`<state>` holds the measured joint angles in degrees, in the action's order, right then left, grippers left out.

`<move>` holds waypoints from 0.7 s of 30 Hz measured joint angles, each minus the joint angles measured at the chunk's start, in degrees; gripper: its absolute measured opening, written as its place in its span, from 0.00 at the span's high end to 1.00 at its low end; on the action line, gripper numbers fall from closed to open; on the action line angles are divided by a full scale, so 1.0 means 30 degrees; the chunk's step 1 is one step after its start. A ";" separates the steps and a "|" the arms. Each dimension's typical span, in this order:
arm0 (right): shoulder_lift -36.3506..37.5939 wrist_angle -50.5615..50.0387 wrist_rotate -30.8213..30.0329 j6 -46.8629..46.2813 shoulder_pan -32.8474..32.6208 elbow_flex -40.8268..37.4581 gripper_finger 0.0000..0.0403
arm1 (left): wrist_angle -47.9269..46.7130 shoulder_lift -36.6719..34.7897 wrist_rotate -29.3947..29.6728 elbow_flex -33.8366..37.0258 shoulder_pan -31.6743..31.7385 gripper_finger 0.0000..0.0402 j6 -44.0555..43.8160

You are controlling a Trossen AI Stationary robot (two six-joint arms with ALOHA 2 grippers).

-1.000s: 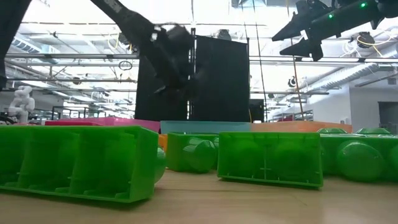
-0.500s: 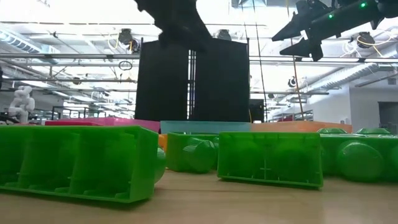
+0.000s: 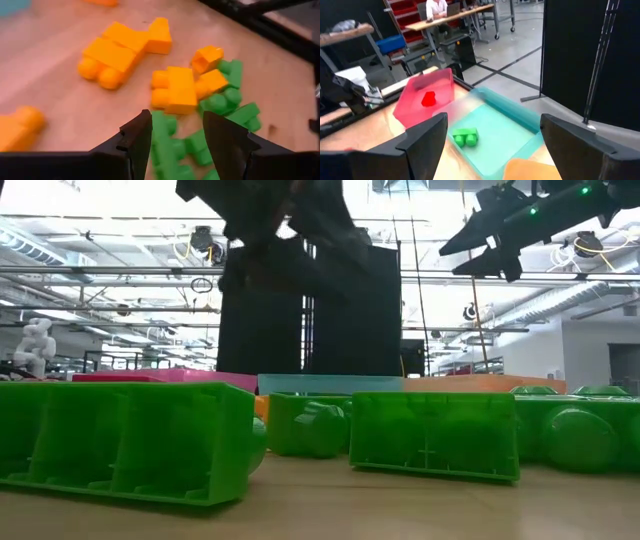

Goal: Sort blocks
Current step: Put the green game piece into the blue bin

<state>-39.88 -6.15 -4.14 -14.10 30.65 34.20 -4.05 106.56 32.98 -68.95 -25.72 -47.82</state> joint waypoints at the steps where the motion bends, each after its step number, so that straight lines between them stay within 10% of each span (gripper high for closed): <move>1: 0.0000 -0.0178 0.0000 0.0001 -0.0007 0.0000 0.22 | 0.0695 0.0402 0.0148 -0.0006 -0.0196 0.55 -0.0301; 21: 0.0000 -0.1811 0.0000 -0.0061 -0.0007 0.0000 0.22 | -0.5213 0.5462 0.2132 -0.4135 -0.1222 0.55 -0.1862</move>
<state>-39.88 -11.58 -4.14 -14.28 30.63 34.20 -19.69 122.95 39.37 -81.35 -29.38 -53.41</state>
